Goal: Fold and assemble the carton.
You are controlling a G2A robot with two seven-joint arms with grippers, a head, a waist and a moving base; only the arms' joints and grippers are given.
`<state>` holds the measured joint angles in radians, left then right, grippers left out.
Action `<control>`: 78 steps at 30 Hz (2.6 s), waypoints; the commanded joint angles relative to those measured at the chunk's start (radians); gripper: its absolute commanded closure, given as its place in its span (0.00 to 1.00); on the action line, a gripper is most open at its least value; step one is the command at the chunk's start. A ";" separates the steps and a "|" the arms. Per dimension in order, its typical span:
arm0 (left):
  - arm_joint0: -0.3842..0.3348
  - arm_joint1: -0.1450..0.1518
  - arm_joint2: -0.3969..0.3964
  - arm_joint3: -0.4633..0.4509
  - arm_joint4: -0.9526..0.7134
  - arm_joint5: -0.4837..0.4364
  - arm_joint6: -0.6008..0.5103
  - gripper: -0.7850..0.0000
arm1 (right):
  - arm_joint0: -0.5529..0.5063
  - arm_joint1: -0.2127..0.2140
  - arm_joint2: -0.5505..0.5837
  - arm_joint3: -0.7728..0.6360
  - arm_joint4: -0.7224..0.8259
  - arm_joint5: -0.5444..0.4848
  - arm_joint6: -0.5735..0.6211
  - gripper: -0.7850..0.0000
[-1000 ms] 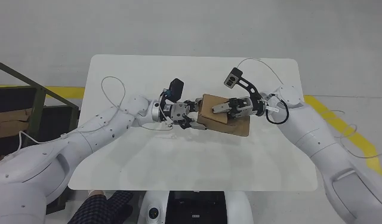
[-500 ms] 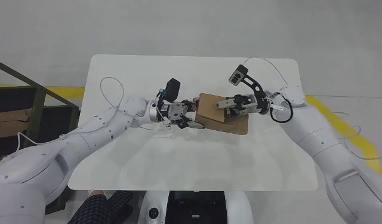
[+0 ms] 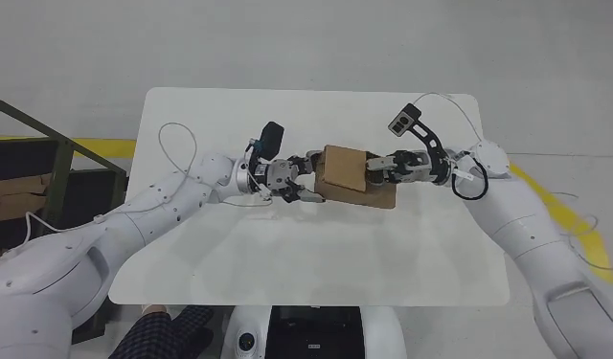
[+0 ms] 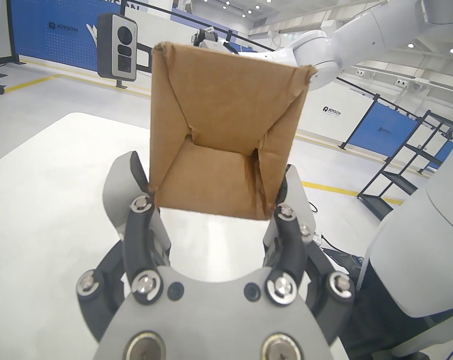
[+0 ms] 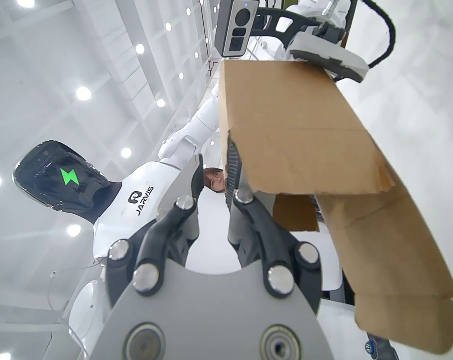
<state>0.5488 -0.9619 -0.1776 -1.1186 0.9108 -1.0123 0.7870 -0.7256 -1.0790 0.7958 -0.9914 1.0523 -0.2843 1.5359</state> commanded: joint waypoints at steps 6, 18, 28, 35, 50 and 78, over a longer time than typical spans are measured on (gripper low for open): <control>0.008 -0.001 -0.010 -0.002 0.014 0.000 0.018 0.29 | -0.027 0.008 0.031 -0.010 -0.003 0.000 0.000 1.00; 0.011 -0.006 -0.018 -0.011 0.014 0.000 0.018 0.32 | -0.029 -0.006 0.011 -0.003 0.021 0.000 0.000 1.00; 0.019 -0.003 -0.027 -0.014 0.019 0.000 0.021 0.00 | -0.044 -0.013 0.026 0.005 0.061 0.000 0.000 1.00; 0.020 -0.004 -0.037 -0.031 0.027 0.000 0.014 0.00 | -0.037 -0.021 0.024 0.015 0.064 0.000 0.000 1.00; 0.048 -0.022 -0.120 -0.051 0.118 0.071 -0.061 0.00 | -0.024 -0.049 0.028 0.062 0.068 0.000 0.000 1.00; 0.145 -0.060 -0.290 -0.052 0.041 0.033 -0.239 0.50 | -0.028 -0.086 0.067 0.100 0.015 0.001 0.000 1.00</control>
<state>0.6918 -1.0208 -0.4631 -1.1708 0.9540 -0.9765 0.5509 -0.7537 -1.1646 0.8612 -0.8919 1.0691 -0.2830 1.5359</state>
